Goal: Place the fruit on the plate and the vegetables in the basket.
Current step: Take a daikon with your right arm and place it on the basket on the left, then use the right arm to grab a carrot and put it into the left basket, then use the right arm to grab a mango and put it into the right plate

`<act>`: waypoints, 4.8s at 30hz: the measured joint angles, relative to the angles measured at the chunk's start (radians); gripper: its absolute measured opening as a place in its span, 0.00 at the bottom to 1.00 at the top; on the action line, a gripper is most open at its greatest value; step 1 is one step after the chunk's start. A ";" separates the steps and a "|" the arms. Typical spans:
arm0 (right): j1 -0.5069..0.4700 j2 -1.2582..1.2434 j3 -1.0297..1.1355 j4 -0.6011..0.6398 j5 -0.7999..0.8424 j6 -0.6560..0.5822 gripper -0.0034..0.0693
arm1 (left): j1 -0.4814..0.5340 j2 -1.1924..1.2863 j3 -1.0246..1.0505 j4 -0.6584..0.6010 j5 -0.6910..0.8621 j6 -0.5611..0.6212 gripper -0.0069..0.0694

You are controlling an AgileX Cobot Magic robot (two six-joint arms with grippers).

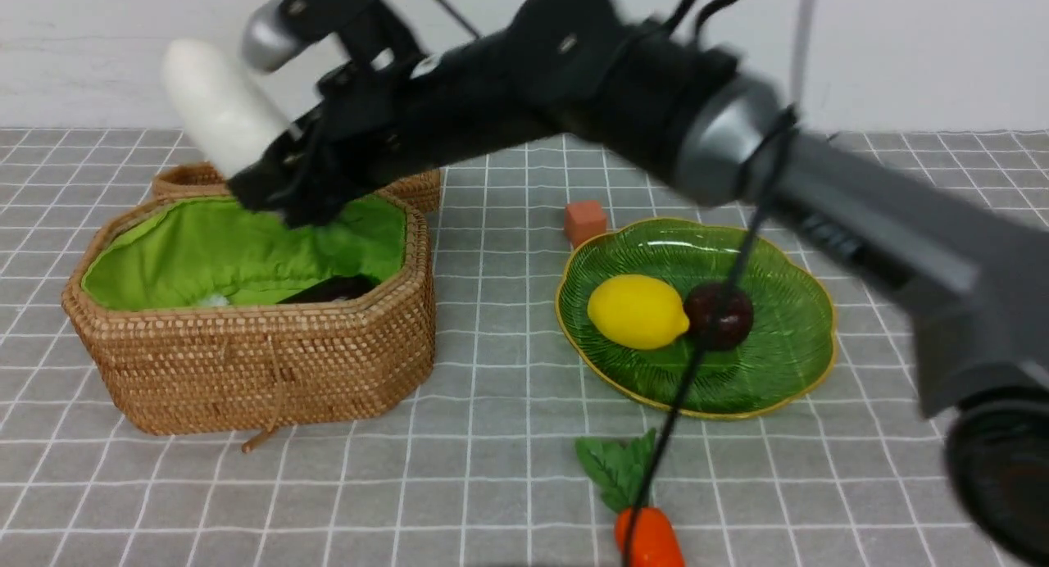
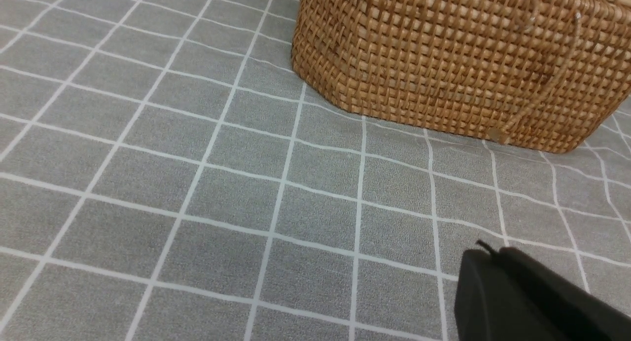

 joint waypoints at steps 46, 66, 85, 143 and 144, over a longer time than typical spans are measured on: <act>-0.144 -0.510 1.150 -0.422 0.124 0.690 0.69 | 0.000 0.000 0.000 0.000 0.000 0.000 0.09; -0.154 -0.464 0.868 -0.542 0.356 0.660 0.53 | 0.000 0.000 0.000 0.000 0.000 0.000 0.10; -0.035 -0.178 0.229 0.568 -0.269 -0.425 0.53 | 0.000 0.000 0.000 0.000 0.000 0.000 0.12; 0.046 -0.423 1.058 -0.428 0.289 0.829 0.89 | 0.000 0.000 0.000 0.000 0.000 0.000 0.19; 0.046 -0.412 1.058 -0.420 0.286 0.818 0.86 | 0.000 0.000 0.000 0.000 0.000 0.000 0.19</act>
